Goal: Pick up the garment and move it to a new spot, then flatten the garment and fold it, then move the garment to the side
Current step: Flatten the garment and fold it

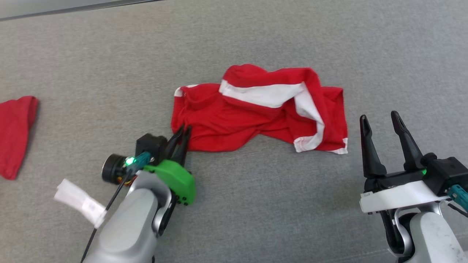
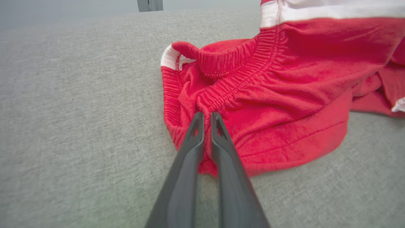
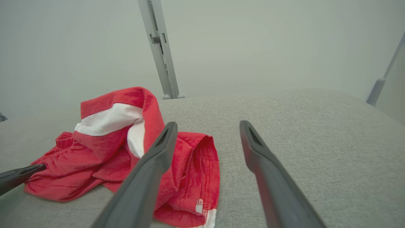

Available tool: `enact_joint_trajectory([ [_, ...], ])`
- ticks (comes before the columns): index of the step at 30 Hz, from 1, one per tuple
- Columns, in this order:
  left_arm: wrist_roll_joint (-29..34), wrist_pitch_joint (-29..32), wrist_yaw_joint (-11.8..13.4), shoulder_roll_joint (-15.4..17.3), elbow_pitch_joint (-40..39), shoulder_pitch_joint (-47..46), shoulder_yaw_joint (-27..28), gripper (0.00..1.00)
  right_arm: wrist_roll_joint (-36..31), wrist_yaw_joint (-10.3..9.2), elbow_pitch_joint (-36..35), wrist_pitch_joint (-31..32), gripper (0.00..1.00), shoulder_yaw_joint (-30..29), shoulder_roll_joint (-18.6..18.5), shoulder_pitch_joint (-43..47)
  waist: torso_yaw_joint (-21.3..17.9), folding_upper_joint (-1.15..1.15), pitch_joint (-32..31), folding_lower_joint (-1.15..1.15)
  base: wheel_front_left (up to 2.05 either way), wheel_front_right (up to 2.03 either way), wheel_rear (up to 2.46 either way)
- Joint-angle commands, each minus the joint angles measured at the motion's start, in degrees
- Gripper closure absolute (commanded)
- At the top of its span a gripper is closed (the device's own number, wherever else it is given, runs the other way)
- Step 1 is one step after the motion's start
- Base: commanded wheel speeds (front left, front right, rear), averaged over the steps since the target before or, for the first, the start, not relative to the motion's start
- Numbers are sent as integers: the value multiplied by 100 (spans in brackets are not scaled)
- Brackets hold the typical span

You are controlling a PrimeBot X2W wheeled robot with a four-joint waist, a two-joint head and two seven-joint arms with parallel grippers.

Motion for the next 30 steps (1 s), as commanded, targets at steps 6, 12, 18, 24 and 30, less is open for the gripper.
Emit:
enact_joint_trajectory([
  [6, -233, 132, 555, 467, -1018, 1015, 331, 100, -27, -8, -116, 141, 0, -72, -105, 173, 550, 0, -303, 0, 0, 0, 0],
  [12, -405, 380, 845, 606, -2026, 1848, 386, 100, -13, -8, -214, 265, 0, -90, -129, 308, 749, 0, -463, 0, 0, 0, 0],
  [18, -448, 116, 946, 489, -2560, 2145, 385, 0, -38, -8, -301, 363, 0, -44, -117, 408, 755, 0, -647, 0, 0, 0, 0],
  [24, -141, -355, 1169, 545, -3035, 2093, 753, 0, -93, -8, -402, 433, 0, -28, -120, 538, 707, 0, -848, 0, 0, 0, 0],
  [30, 69, -395, 1203, 800, -3161, 2213, 1158, 0, -136, -8, -495, 536, 0, -18, -76, 706, 680, 0, -1012, 0, 0, 0, 0],
])
